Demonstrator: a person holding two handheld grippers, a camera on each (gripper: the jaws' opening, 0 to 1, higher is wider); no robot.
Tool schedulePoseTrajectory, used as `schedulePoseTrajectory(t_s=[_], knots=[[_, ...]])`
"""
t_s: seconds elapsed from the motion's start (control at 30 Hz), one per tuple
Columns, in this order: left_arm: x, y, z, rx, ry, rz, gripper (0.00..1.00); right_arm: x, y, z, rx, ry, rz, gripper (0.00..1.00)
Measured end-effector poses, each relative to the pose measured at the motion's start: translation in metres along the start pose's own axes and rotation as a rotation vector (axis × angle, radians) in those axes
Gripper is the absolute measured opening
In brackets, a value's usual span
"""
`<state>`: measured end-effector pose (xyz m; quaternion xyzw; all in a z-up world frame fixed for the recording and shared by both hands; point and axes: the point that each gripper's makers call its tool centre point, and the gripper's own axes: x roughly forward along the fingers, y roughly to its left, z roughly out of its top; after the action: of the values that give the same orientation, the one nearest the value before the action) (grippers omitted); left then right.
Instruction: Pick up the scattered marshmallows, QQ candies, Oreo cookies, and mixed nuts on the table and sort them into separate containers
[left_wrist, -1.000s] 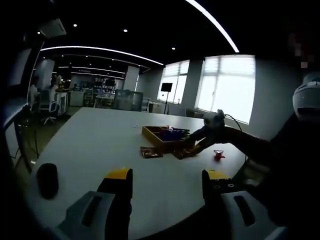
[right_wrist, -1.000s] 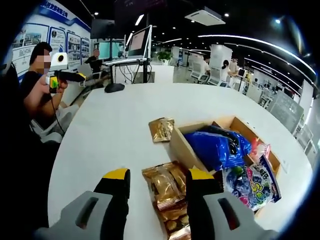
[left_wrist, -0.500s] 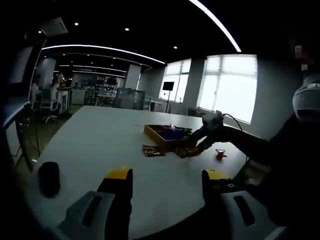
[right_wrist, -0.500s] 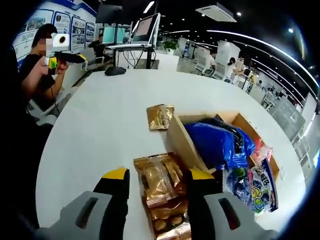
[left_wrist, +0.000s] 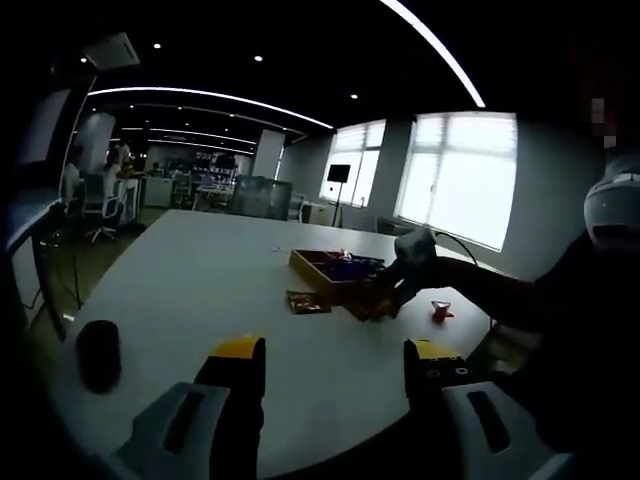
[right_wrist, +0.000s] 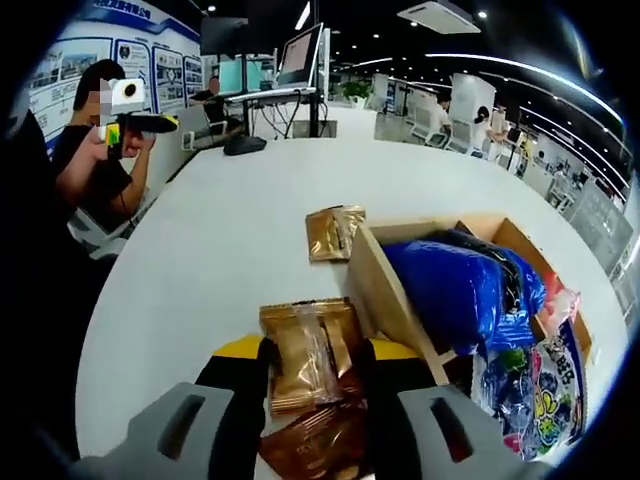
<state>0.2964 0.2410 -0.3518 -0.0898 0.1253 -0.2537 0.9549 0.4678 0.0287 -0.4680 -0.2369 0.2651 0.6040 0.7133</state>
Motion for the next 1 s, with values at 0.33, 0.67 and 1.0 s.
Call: schedulePoseTrajectory(t_s=[0.33,0.67,1.0], knots=[[-0.002,-0.001,-0.002,-0.004,-0.004,-0.005,0.60,0.001,0.004,0.005,-0.016,-0.020,0.006,0.19],[-0.006,0.000,0.001,-0.005,-0.010,0.000,0.60,-0.007,0.001,0.005,-0.009,-0.046,-0.021,0.13],[-0.002,-0.002,0.003,0.003,-0.006,-0.009,0.59,-0.016,-0.002,0.009,0.002,-0.079,-0.033,0.13]])
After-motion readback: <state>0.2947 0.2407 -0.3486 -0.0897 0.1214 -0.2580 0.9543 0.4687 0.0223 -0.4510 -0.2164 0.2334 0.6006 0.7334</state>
